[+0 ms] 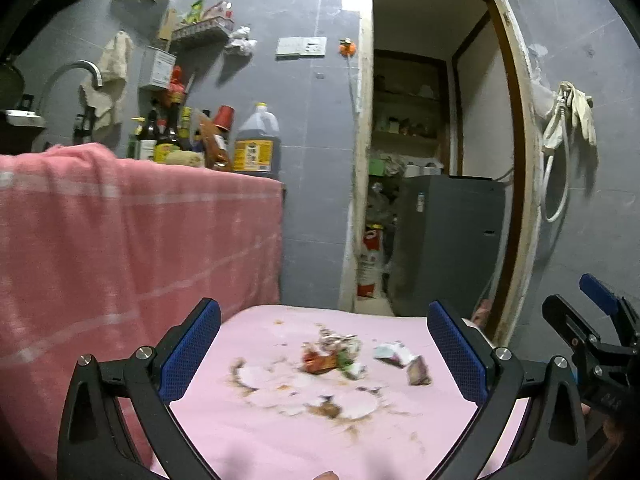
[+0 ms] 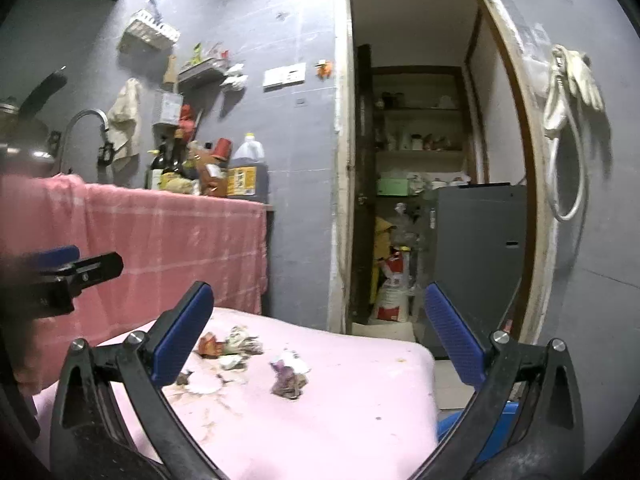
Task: Collect trash
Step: 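Return both tools to the table toward the remaining trash, then grasp a brown scrap with the left tool while the right tool grasps the purple-wrapped item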
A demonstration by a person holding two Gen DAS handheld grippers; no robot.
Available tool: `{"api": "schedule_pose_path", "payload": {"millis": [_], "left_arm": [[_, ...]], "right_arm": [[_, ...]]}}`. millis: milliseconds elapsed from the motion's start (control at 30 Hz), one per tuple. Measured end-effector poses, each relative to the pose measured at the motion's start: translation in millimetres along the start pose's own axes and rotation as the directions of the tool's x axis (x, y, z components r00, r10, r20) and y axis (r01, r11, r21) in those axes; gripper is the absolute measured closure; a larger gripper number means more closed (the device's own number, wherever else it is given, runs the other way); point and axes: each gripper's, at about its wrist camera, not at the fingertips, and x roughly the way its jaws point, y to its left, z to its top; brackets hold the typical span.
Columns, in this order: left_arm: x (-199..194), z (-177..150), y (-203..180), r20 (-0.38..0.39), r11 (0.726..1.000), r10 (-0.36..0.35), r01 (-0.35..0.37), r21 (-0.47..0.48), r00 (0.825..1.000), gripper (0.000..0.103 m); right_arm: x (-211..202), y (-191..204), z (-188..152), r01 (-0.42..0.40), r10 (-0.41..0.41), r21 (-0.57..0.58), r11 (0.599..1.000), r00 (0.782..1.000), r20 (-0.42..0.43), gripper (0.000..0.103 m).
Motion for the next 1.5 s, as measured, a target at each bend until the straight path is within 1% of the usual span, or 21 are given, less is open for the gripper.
{"api": "schedule_pose_path", "payload": {"millis": [100, 167, 333, 467, 633, 733, 833, 967, 1033, 1133, 1167, 1233, 1300, 1367, 1467, 1500], "left_arm": [[-4.2, -5.4, 12.6, 0.001, 1.0, 0.023, -0.023, 0.009, 1.0, 0.002], [-5.2, -11.4, 18.9, -0.014, 0.999, 0.032, -0.031, 0.018, 0.999, 0.002], [-0.3, -25.9, 26.9, -0.074, 0.998, 0.007, -0.003, 0.063, 0.997, 0.002], [9.8, -38.5, 23.8, -0.125, 0.993, -0.007, 0.021, 0.112, 0.992, 0.002], [25.7, -51.7, 23.2, -0.209, 0.992, -0.018, 0.044, 0.121, 0.978, 0.002], [38.7, -56.6, 22.4, -0.279, 0.992, -0.017, 0.05, 0.112, 0.96, 0.002], [52.1, -59.0, 23.6, -0.344, 0.994, -0.025, 0.059, 0.087, 0.939, 0.002], [69.9, -63.6, 24.0, -0.431, 0.995, -0.047, 0.08, 0.058, 0.901, 0.002], [75.2, -65.5, 23.5, -0.456, 0.995, -0.054, 0.087, 0.052, 0.888, 0.002], [85.1, -67.8, 22.3, -0.492, 0.994, -0.071, 0.102, 0.037, 0.868, 0.004], [87.5, -68.2, 21.8, -0.5, 0.994, -0.078, 0.108, 0.032, 0.863, 0.007], [93.3, -69.0, 20.5, -0.517, 0.992, -0.097, 0.125, 0.019, 0.85, 0.008], [98.8, -70.2, 17.7, -0.536, 0.99, -0.106, 0.139, 0.021, 0.838, 0.009], [105.5, -71.7, 14.2, -0.555, 0.988, -0.101, 0.147, 0.039, 0.826, 0.024], [113.8, -75.6, 10.0, -0.585, 0.985, -0.102, 0.162, 0.052, 0.805, 0.037], [115.3, -77.8, 8.9, -0.591, 0.984, -0.107, 0.17, 0.051, 0.8, 0.038]], "right_arm": [[3.7, 11.5, -4.2, -0.028, 0.027, -0.014, 1.0, 0.999, -0.027, 0.0], [6.1, 13.8, -7.9, -0.043, 0.043, -0.014, 0.999, 0.998, -0.047, 0.0], [21.8, 18.1, -15.0, -0.073, 0.075, 0.021, 0.997, 0.99, -0.116, 0.0], [32.5, 15.3, -25.2, -0.058, 0.066, 0.046, 0.997, 0.982, -0.18, 0.0], [41.2, 10.1, -32.8, -0.037, 0.052, 0.069, 0.997, 0.972, -0.229, 0.0], [48.7, 8.8, -38.6, -0.034, 0.054, 0.078, 0.996, 0.962, -0.268, 0.0], [56.9, 6.6, -42.9, -0.031, 0.058, 0.091, 0.995, 0.95, -0.306, 0.0], [69.7, 3.0, -48.8, -0.028, 0.068, 0.116, 0.993, 0.928, -0.366, 0.0], [79.8, 1.2, -54.4, -0.029, 0.079, 0.127, 0.992, 0.908, -0.412, 0.0], [89.1, -1.3, -60.2, -0.027, 0.088, 0.139, 0.99, 0.885, -0.457, 0.0], [91.4, -2.3, -61.5, -0.024, 0.087, 0.14, 0.99, 0.88, -0.466, 0.001], [96.6, -4.5, -64.0, -0.018, 0.083, 0.138, 0.99, 0.871, -0.485, 0.002], [103.2, -6.2, -66.9, -0.019, 0.087, 0.138, 0.99, 0.855, -0.511, 0.01], [112.9, -7.0, -72.8, -0.016, 0.093, 0.141, 0.99, 0.828, -0.553, 0.014], [124.6, -6.1, -80.6, -0.031, 0.117, 0.153, 0.988, 0.797, -0.593, 0.023], [127.4, -6.2, -82.0, -0.033, 0.119, 0.152, 0.988, 0.792, -0.6, 0.027]]}}
